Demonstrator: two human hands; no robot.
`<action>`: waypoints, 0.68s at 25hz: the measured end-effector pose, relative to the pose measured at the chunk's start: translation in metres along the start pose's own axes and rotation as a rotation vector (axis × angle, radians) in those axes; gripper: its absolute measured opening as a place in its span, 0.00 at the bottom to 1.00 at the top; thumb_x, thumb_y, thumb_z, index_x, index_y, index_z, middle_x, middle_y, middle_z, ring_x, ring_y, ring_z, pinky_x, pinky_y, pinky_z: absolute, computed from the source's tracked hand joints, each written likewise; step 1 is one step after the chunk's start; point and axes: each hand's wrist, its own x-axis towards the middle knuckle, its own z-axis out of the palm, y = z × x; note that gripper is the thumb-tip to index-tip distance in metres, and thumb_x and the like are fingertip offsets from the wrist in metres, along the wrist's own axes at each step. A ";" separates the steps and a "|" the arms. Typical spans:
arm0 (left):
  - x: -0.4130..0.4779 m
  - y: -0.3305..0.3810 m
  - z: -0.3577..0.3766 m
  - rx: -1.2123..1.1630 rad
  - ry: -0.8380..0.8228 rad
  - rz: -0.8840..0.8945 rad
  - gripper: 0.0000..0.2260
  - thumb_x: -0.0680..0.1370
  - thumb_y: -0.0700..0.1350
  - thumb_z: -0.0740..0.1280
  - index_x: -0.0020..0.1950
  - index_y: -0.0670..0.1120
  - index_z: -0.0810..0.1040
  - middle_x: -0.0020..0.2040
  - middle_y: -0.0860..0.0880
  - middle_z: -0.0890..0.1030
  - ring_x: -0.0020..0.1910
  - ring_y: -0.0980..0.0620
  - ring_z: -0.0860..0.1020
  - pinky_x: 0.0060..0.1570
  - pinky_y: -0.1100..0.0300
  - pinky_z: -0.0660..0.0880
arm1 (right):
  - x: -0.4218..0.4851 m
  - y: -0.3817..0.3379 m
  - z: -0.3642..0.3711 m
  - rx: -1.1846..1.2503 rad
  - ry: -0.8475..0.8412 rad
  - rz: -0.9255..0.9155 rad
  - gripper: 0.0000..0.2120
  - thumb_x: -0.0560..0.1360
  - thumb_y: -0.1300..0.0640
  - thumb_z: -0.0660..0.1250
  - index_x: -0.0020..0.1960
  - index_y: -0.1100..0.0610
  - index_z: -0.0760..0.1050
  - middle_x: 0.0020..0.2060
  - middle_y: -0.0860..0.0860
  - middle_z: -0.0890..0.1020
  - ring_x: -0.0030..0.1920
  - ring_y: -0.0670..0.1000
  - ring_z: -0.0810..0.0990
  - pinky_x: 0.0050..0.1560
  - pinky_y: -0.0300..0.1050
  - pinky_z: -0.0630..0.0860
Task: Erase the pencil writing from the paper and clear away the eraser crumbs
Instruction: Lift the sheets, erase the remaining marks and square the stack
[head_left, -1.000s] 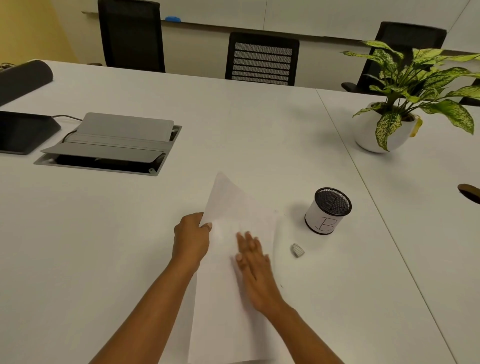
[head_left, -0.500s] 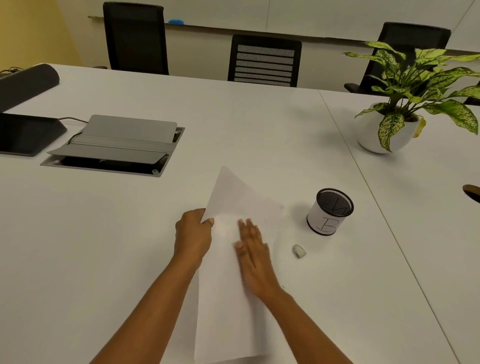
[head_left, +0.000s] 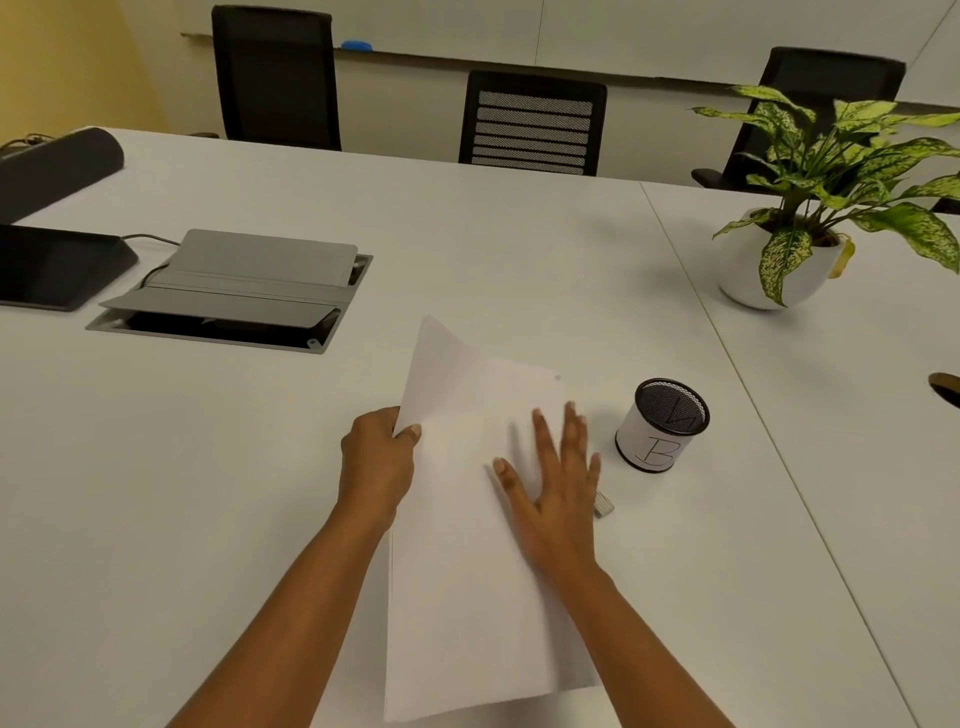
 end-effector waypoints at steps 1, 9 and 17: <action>0.000 0.001 0.000 -0.015 -0.011 -0.002 0.11 0.78 0.38 0.62 0.60 0.39 0.76 0.53 0.44 0.79 0.49 0.46 0.76 0.50 0.57 0.72 | 0.000 -0.004 0.002 -0.025 -0.053 -0.111 0.30 0.74 0.33 0.47 0.72 0.40 0.45 0.74 0.41 0.41 0.73 0.41 0.37 0.70 0.38 0.29; 0.002 -0.002 -0.010 -0.219 -0.049 -0.022 0.09 0.78 0.38 0.63 0.56 0.45 0.78 0.44 0.50 0.80 0.42 0.53 0.78 0.39 0.63 0.73 | 0.006 0.032 -0.008 0.173 -0.138 0.500 0.26 0.77 0.42 0.55 0.72 0.49 0.56 0.73 0.52 0.61 0.73 0.53 0.57 0.71 0.53 0.54; 0.001 0.011 -0.010 -0.469 -0.116 0.136 0.07 0.77 0.43 0.64 0.52 0.52 0.79 0.50 0.50 0.82 0.51 0.49 0.80 0.54 0.53 0.75 | 0.028 0.013 -0.046 0.912 0.027 0.443 0.06 0.73 0.59 0.67 0.48 0.52 0.79 0.47 0.53 0.84 0.49 0.55 0.82 0.52 0.51 0.78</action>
